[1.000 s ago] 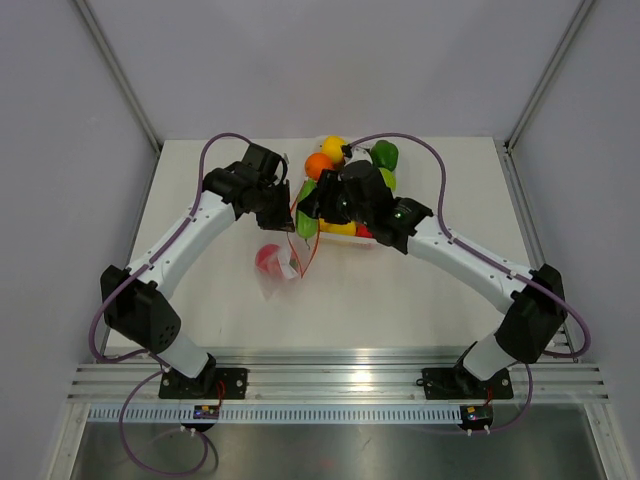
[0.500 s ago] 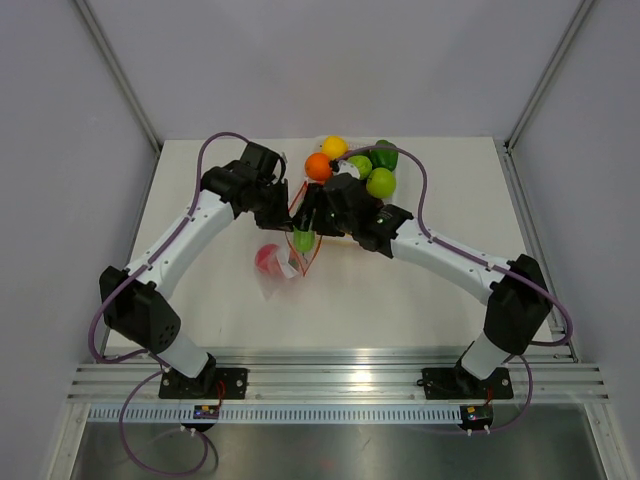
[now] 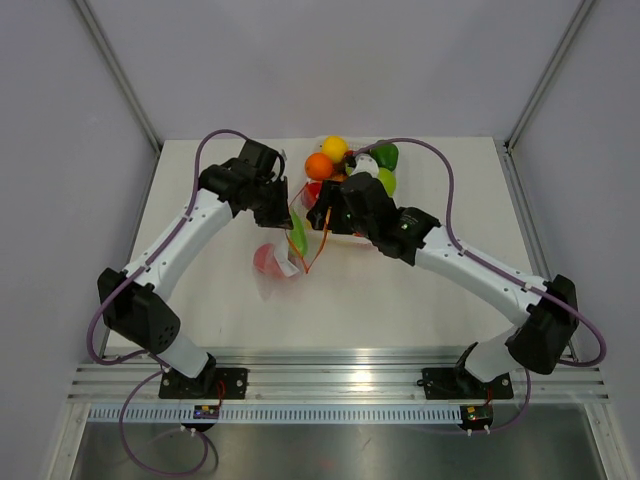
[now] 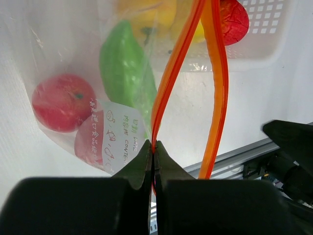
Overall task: Place the food in the zip-top bag and seal the zipper
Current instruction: Place the fake vegetable in the zipper food storage bag, then adjust the zipper food storage bag at the center of the board.
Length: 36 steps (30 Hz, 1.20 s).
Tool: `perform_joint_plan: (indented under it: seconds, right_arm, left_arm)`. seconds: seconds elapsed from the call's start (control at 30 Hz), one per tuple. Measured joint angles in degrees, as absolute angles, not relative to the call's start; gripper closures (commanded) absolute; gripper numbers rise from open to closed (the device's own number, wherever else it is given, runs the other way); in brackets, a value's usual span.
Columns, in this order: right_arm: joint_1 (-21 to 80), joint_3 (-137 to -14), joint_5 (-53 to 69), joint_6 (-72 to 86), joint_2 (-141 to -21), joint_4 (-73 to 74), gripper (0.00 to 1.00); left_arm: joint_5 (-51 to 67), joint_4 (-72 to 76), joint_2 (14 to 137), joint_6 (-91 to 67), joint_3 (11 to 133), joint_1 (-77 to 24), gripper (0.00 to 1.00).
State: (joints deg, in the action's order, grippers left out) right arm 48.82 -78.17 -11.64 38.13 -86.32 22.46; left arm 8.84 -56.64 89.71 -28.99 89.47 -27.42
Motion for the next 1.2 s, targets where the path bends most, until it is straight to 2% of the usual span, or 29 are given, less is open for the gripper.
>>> perform_joint_plan:
  seconds: [0.2, 0.27, 0.33, 0.37, 0.47, 0.5, 0.53, 0.67, 0.93, 1.07, 1.1, 1.13, 1.2]
  right_arm:
    - [48.82, -78.22, -15.44, 37.3, -85.32, 23.55, 0.27]
    - [48.82, -78.22, -15.57, 37.28, -86.94, 24.25, 0.29]
    - [48.82, -78.22, -15.31, 37.26, -88.84, 24.86, 0.35]
    - [48.82, -78.22, -15.09, 37.19, -90.02, 25.34, 0.5]
    - [48.8, -78.26, -13.23, 36.77, -92.9, 26.04, 0.81]
    - [48.8, -78.26, -12.47, 36.8, -93.47, 26.41, 0.96]
    - [48.8, -78.26, -12.34, 36.45, -93.62, 26.57, 1.0]
    - [48.8, -80.14, -12.36, 35.62, -93.38, 27.35, 1.0]
    - [48.77, -86.04, -7.86, 34.37, -92.4, 26.2, 1.0]
    - [48.82, -85.41, -5.02, 35.86, -92.33, 23.75, 1.0]
    - [48.82, -84.93, -4.78, 36.21, -92.33, 23.29, 1.0]
    - [48.82, -84.2, -4.51, 36.49, -92.36, 22.94, 1.0]
    - [48.82, -82.63, -3.81, 37.17, -92.44, 22.57, 1.0]
  left_arm:
    - [8.84, -56.97, 89.56, -28.97, 90.04, -27.44, 1.0]
    - [8.84, -57.1, 89.08, -28.97, 90.15, -27.42, 1.0]
    - [8.8, -57.34, 88.42, -28.95, 90.35, -27.42, 1.0]
    - [8.8, -57.41, 88.12, -28.95, 90.39, -27.42, 1.0]
    - [8.8, -57.43, 87.07, -28.95, 90.41, -27.42, 1.0]
    - [8.75, -57.49, 86.85, -28.93, 90.43, -27.42, 1.0]
    - [8.64, -57.87, 86.76, -28.84, 90.67, -27.42, 1.0]
    - [6.31, -61.58, 86.74, -27.55, 93.97, -27.27, 1.0]
    - [-5.41, -71.46, 85.73, -24.12, 113.89, -25.39, 1.0]
    - [-6.76, -72.29, 82.61, -23.44, 112.29, -25.56, 1.0]
    - [-6.59, -71.64, 81.97, -23.31, 109.97, -25.56, 0.95]
    - [-6.24, -70.74, 81.36, -23.2, 107.0, -25.54, 0.82]
    - [-5.43, -69.95, 81.56, -22.72, 101.71, -25.54, 0.65]
